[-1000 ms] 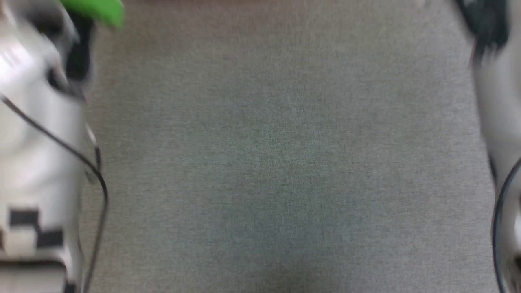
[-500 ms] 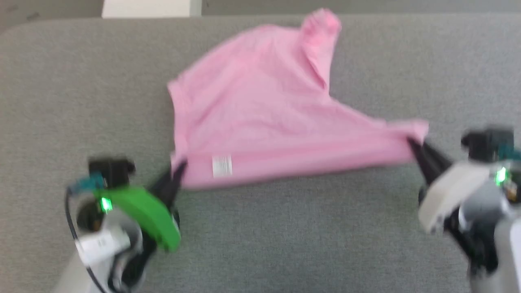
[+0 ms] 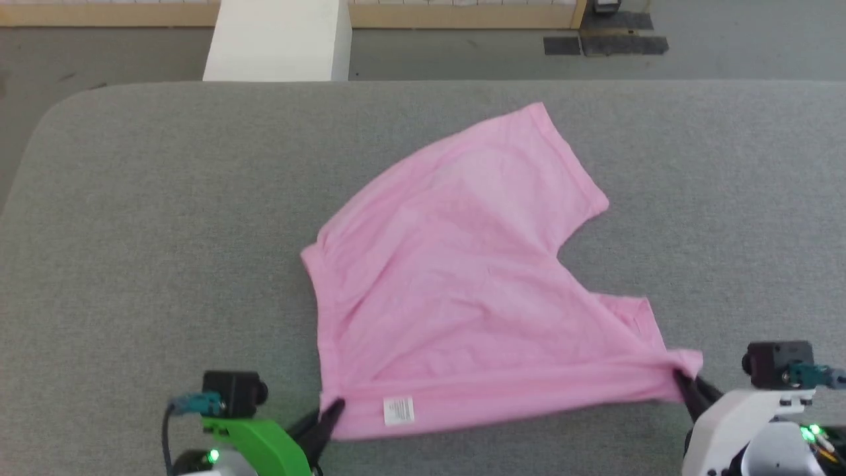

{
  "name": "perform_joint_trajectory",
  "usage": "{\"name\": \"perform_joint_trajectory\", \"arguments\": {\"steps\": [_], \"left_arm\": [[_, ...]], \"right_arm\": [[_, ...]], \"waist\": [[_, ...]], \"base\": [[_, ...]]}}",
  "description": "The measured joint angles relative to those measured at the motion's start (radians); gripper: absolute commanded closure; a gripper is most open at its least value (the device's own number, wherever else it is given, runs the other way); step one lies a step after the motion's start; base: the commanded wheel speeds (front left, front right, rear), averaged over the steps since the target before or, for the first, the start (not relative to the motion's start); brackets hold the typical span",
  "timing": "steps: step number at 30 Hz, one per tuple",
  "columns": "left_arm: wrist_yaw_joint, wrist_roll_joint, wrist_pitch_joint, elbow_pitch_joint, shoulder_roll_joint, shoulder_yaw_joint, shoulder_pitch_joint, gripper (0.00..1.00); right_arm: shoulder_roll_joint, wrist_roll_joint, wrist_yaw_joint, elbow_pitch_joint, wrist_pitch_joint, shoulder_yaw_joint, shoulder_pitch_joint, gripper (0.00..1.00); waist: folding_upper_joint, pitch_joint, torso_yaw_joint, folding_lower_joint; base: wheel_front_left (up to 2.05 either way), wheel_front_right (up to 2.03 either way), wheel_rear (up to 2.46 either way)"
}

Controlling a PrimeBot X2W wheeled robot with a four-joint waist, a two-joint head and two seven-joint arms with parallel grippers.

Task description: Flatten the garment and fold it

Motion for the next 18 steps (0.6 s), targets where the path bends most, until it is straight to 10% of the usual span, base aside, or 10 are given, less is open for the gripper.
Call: {"name": "perform_joint_trajectory", "arguments": {"steps": [8,18], "left_arm": [[0.002,-0.002,-0.065,-0.035,-0.016,0.005,0.012,1.0],[0.008,0.057,-0.187,0.05,-0.109,0.023,-0.248,1.0]], "right_arm": [[-0.019,-0.061,0.0,-0.058,-0.017,0.026,-0.022,1.0],[-0.18,-0.067,0.0,0.063,-0.062,0.134,-0.407,1.0]], "waist": [[0.0,-0.011,0.012,0.0],[0.0,0.05,0.044,0.0]], "base": [[0.0,0.0,0.0],[0.0,0.0,0.0]]}}
